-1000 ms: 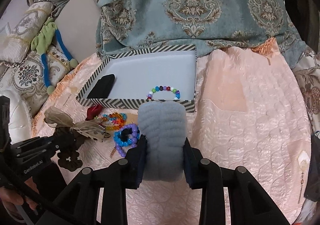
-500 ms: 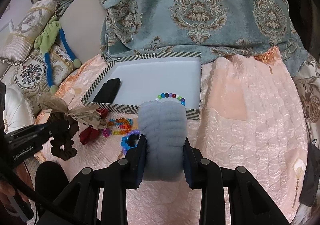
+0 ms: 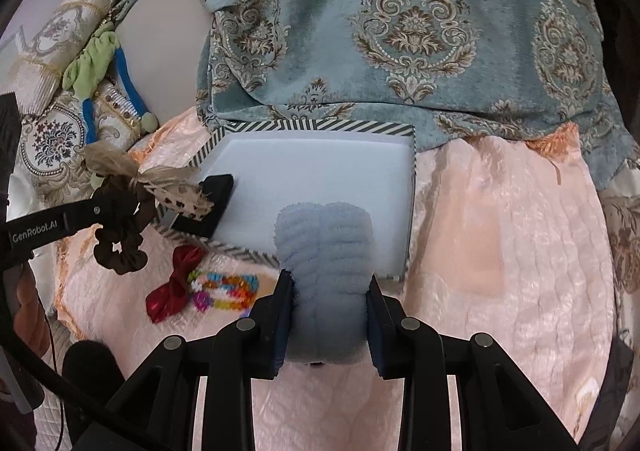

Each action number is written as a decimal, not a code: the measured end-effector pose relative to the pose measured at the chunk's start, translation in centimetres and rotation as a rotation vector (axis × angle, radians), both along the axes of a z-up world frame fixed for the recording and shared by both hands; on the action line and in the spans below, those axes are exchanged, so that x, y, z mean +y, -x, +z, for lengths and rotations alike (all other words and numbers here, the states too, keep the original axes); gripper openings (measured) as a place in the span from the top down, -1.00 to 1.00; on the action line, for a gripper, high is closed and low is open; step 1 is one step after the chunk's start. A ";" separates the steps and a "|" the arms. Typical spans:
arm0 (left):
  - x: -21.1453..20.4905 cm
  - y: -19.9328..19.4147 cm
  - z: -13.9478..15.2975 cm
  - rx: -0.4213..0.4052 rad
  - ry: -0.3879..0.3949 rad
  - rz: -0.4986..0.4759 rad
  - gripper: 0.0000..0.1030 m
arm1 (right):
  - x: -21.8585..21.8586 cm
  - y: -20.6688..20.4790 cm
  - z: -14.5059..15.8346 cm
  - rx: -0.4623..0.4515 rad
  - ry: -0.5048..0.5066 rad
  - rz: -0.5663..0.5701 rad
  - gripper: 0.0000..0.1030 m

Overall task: Organize jewelry
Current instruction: 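Lower both scrunchies into the tray and open both grippers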

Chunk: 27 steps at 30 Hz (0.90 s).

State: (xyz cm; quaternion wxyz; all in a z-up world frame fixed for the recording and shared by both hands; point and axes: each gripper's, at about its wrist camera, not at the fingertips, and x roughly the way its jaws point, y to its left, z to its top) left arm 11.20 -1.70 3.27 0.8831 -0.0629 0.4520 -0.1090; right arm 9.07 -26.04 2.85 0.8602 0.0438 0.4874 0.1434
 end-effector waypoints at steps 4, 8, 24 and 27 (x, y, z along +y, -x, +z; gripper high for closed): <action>-1.2 -2.7 -0.7 -0.004 -0.028 -0.003 0.76 | 0.2 -2.5 -1.0 0.014 0.008 -0.002 0.40; -2.3 -5.5 -2.1 0.019 -0.022 -0.008 0.76 | 0.4 -4.9 -2.2 0.030 0.015 -0.001 0.40; -3.8 -11.8 -9.0 0.103 -0.082 0.003 0.76 | 0.1 -12.6 -8.8 0.125 0.030 -0.035 0.40; -3.5 -12.1 -10.1 0.121 -0.088 0.020 0.75 | 0.0 -13.4 -9.9 0.142 0.019 -0.040 0.38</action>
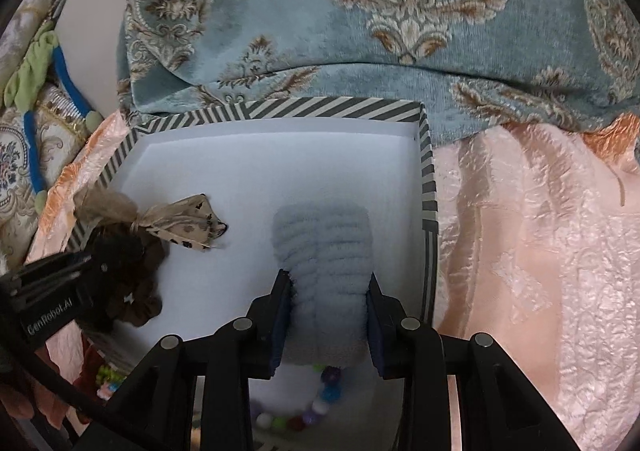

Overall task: Organize jewelry
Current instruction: 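Lower both scrunchies into the tray and open both grippers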

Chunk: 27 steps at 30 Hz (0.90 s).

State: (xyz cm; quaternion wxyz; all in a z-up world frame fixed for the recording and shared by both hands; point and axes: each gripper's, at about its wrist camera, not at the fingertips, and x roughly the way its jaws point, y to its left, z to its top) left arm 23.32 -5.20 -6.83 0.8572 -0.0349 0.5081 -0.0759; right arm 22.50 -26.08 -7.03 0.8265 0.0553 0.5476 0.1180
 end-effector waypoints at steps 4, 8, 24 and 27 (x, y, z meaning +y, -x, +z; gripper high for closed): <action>0.4 -0.2 -0.5 0.003 0.017 0.022 0.56 | 0.4 0.0 0.2 -0.038 0.004 0.032 0.07; 0.6 0.2 -0.3 -0.015 0.026 0.027 -0.03 | 0.8 0.5 0.6 -0.041 0.018 0.037 0.01; 1.5 4.6 2.5 -0.071 -0.027 0.070 -0.15 | -0.3 5.3 5.0 -0.095 -0.043 -0.019 -0.30; 1.6 6.0 3.1 -0.087 -0.043 0.070 -0.15 | 0.0 6.3 5.8 -0.099 -0.038 -0.020 -0.30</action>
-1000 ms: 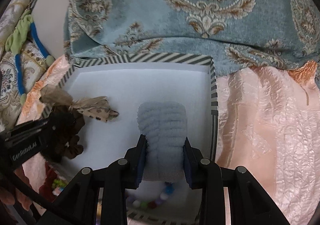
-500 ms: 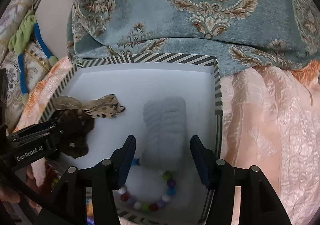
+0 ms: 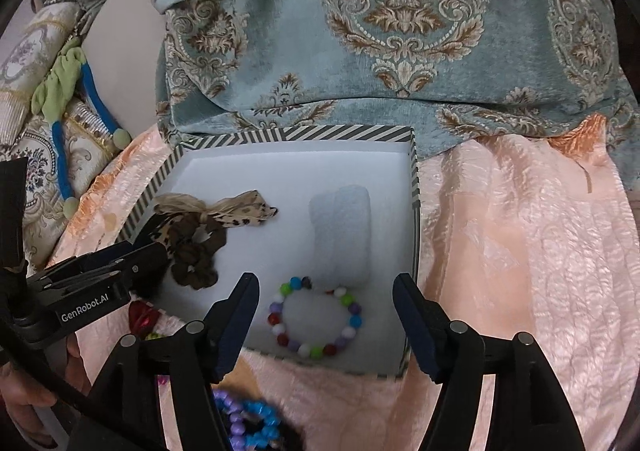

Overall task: Organize jewelry
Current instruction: 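Lower both scrunchies into the tray and open both grippers, then lift both tools out of the tray back over the pile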

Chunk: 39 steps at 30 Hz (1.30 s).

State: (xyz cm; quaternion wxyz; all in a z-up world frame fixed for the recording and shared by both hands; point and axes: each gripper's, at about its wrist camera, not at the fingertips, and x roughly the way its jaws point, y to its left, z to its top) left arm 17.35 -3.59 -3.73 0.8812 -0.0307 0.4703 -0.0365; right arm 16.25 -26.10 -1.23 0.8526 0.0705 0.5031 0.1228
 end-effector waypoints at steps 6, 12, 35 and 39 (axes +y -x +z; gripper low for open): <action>0.3 2.9 1.3 -0.045 -0.032 -0.001 -0.15 | 0.4 2.2 1.2 -0.011 0.003 0.001 -0.30; 0.5 5.7 2.2 -0.073 -0.059 0.002 -0.15 | 0.8 4.8 1.7 -0.006 -0.012 -0.003 -0.31; 0.9 14.5 5.3 -0.175 -0.085 0.002 -0.15 | 1.9 12.1 5.3 -0.063 -0.014 0.000 -0.38; 1.0 15.4 5.5 -0.189 -0.095 0.001 -0.15 | 2.1 13.0 5.5 -0.064 -0.015 0.007 -0.38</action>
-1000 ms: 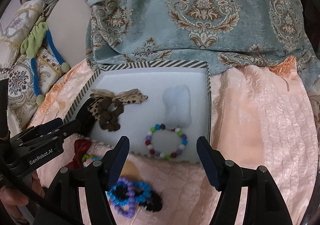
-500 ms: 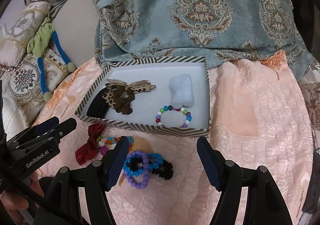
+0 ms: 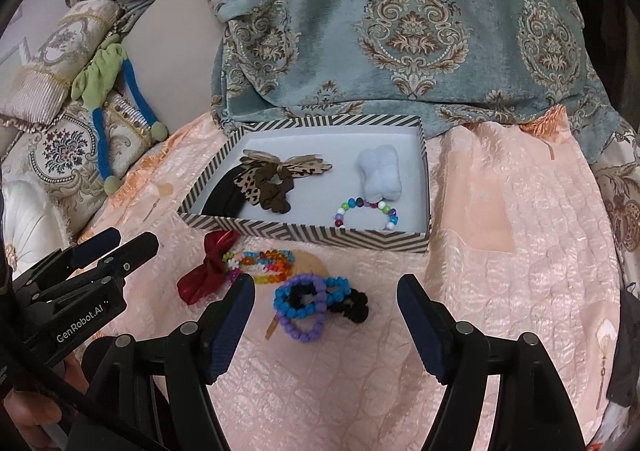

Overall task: Organize jewelry
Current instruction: 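Lift both tools out of the tray back over the pile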

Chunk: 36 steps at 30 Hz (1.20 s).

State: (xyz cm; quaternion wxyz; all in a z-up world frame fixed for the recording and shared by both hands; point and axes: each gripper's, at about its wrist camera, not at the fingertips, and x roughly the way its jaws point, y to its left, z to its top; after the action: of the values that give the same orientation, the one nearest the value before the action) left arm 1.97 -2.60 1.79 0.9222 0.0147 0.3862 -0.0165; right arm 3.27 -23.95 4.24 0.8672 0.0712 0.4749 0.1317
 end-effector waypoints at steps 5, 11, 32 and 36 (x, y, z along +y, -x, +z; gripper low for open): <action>0.1 1.1 0.5 -0.024 -0.003 0.001 -0.15 | 0.1 0.9 0.3 -0.006 -0.004 0.002 -0.39; 0.1 2.2 1.1 -0.046 -0.013 0.000 -0.15 | 0.1 1.7 0.8 -0.017 -0.001 0.001 -0.39; 0.1 3.2 -0.7 -0.016 -0.020 -0.009 -0.15 | 0.1 3.0 0.1 -0.015 0.004 0.011 -0.44; 0.5 2.8 -1.1 0.000 -0.019 -0.005 -0.15 | -0.2 2.7 -0.7 0.001 0.011 0.013 -0.44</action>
State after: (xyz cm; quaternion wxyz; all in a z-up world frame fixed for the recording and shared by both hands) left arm -0.78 -2.05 0.65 0.9219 0.0244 0.3863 -0.0153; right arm 0.54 -24.19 3.52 0.8664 0.0636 0.4765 0.1347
